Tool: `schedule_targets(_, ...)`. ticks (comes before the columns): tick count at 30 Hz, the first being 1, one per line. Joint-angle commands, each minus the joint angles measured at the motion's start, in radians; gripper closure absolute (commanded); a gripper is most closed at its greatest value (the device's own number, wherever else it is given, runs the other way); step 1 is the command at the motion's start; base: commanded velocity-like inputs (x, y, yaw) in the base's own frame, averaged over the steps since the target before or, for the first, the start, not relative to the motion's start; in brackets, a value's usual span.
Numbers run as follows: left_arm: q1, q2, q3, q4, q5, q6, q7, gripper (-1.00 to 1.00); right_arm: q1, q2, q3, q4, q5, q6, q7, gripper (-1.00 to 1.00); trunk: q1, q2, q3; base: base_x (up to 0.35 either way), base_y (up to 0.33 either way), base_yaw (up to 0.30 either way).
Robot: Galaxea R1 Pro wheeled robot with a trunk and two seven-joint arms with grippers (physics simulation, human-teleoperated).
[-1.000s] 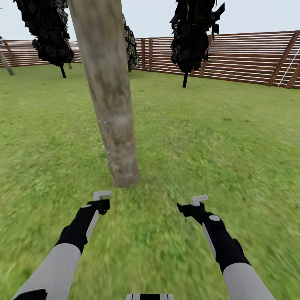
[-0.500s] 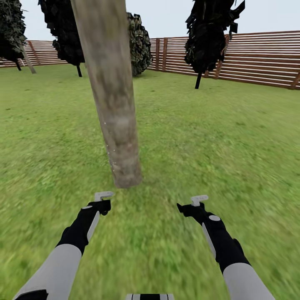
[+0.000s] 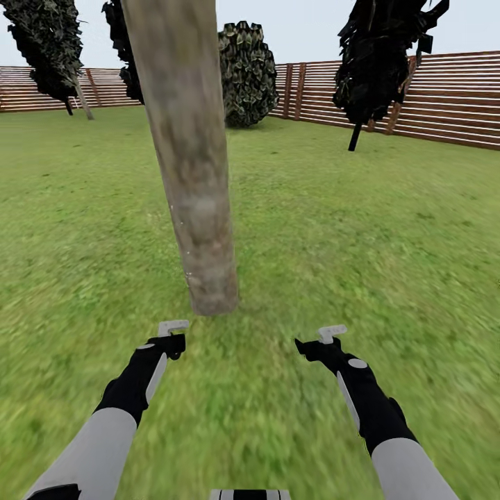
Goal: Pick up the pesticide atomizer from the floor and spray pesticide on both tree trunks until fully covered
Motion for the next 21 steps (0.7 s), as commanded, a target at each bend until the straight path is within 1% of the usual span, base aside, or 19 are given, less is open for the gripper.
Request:
schedule_targets(1,0.000,0.000,0.000,0.000,0.000,-0.001,0.001,1.00,0.000,0.000,0.000,0.000,0.000,0.000,0.000,-1.00,0.000,0.000,0.000,0.001,-0.308,0.004)
schedule_targets(9,0.000,-0.001,0.000,0.000,0.000,-0.001,0.001,1.00,0.000,0.000,0.000,0.000,-0.001,0.000,0.000,-1.00,0.000,0.000,0.000,0.048,-0.303,0.001)
schedule_targets(12,0.001,-0.003,0.000,0.001,0.001,-0.001,0.001,1.00,0.000,0.000,0.000,0.000,-0.001,0.000,0.000,-1.00,0.000,0.000,0.000,0.093,-0.194,-0.048)
schedule_targets(17,0.023,-0.002,0.000,-0.006,0.002,-0.002,-0.002,1.00,0.000,0.000,0.000,-0.001,-0.001,0.000,0.000,-1.00,0.000,0.000,-0.001,0.034,-0.063,-0.056)
schedule_targets(21,0.025,-0.002,-0.002,-0.046,0.001,0.002,-0.012,1.00,0.000,0.000,0.000,0.000,-0.001,0.000,0.000,-1.00,0.000,0.000,-0.001,0.001,-0.002,0.021)
